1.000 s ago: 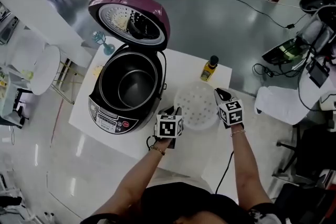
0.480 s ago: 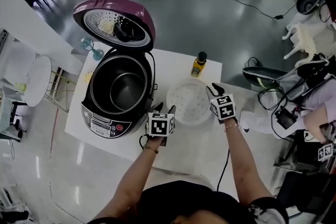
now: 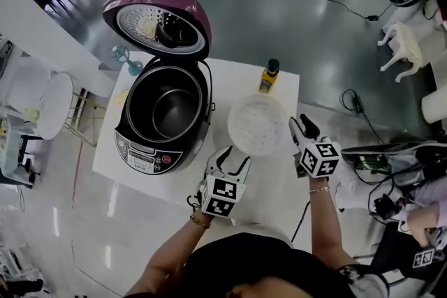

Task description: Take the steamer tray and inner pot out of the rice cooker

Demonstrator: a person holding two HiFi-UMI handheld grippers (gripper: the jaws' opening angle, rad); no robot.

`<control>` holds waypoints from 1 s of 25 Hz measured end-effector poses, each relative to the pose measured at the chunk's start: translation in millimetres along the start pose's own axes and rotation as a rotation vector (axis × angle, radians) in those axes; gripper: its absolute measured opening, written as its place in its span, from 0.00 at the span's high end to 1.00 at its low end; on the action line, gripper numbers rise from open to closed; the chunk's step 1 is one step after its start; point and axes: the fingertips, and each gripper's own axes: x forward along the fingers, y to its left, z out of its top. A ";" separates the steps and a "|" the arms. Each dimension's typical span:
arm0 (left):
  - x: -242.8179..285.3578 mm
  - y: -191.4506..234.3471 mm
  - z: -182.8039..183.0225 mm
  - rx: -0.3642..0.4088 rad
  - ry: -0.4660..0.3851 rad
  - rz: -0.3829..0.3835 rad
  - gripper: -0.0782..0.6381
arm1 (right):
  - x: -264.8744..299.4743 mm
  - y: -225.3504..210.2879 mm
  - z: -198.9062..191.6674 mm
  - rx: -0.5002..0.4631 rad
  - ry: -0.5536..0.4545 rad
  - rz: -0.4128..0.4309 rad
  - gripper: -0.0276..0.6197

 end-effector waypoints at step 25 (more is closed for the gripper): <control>-223.8 238.7 89.3 0.044 -0.370 0.240 0.60 | -5.7 251.3 80.4 -0.002 -0.202 0.155 0.74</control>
